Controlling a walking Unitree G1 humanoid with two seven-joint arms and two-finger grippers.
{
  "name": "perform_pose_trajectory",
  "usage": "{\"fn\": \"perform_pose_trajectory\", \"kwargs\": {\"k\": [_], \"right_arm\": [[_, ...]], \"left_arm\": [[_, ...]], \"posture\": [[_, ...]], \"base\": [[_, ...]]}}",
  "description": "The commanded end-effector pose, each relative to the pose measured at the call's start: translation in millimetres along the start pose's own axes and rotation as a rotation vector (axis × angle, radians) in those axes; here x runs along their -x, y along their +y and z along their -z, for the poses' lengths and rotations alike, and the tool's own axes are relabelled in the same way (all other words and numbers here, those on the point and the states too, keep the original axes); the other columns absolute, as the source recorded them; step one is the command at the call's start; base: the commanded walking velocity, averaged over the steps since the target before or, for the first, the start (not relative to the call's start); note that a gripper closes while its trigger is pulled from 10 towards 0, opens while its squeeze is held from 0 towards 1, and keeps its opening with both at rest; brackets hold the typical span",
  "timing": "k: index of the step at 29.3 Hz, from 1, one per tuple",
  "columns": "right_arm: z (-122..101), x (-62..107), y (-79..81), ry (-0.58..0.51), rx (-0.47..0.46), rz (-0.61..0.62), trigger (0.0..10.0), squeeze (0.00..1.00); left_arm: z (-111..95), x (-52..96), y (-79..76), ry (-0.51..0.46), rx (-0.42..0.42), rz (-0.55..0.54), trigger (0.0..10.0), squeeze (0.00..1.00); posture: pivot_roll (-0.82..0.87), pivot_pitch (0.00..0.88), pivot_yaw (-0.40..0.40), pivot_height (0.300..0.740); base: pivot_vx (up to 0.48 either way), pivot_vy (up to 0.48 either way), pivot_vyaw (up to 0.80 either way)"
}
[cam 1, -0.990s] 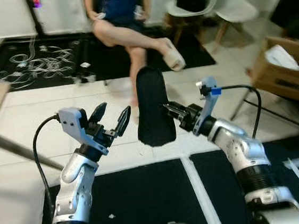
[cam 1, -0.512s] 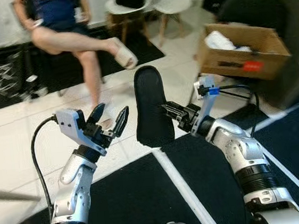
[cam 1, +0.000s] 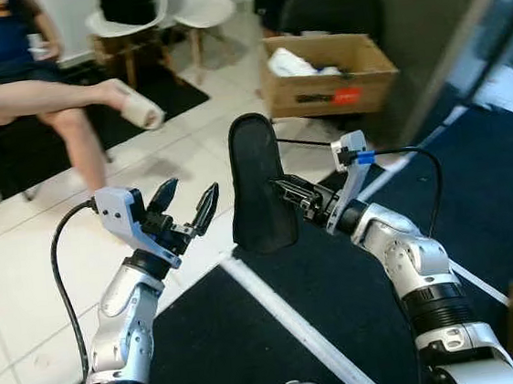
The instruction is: Picking trash to rubbish bin
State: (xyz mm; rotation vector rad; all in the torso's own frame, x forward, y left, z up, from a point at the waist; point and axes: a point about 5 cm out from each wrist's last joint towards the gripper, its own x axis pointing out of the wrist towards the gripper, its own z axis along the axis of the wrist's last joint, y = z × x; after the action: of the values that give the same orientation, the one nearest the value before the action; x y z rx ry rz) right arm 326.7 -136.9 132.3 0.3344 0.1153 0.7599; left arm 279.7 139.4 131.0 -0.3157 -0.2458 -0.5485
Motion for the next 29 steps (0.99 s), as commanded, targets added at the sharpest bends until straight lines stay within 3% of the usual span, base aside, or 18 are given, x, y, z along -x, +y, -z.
{"fn": "perform_pose_trajectory", "kwargs": {"k": [1,21,29], "right_arm": [[-6.7,0.1,-0.6,-0.024,0.014,-0.005,10.0,0.0],[-7.8,0.7,-1.2,-0.02,0.018,0.001,10.0,0.0],[-8.9,0.9,-1.9,-0.031,0.022,0.006,10.0,0.0]], "left_arm": [[3.6,0.7,-0.5,0.021,-0.001,-0.004,10.0,0.0],[1.0,-0.6,-2.4,-0.011,0.002,0.015,10.0,0.0],[0.2,0.1,-3.5,-0.014,0.004,0.029,10.0,0.0]], "posture": [[-0.02,0.0,-0.045,0.74],[-0.02,0.0,-0.044,0.74],[-0.03,0.0,-0.038,0.74]], "base": [[0.0,0.0,-0.74],[0.0,0.0,-0.74],[0.48,0.0,-0.56]]}}
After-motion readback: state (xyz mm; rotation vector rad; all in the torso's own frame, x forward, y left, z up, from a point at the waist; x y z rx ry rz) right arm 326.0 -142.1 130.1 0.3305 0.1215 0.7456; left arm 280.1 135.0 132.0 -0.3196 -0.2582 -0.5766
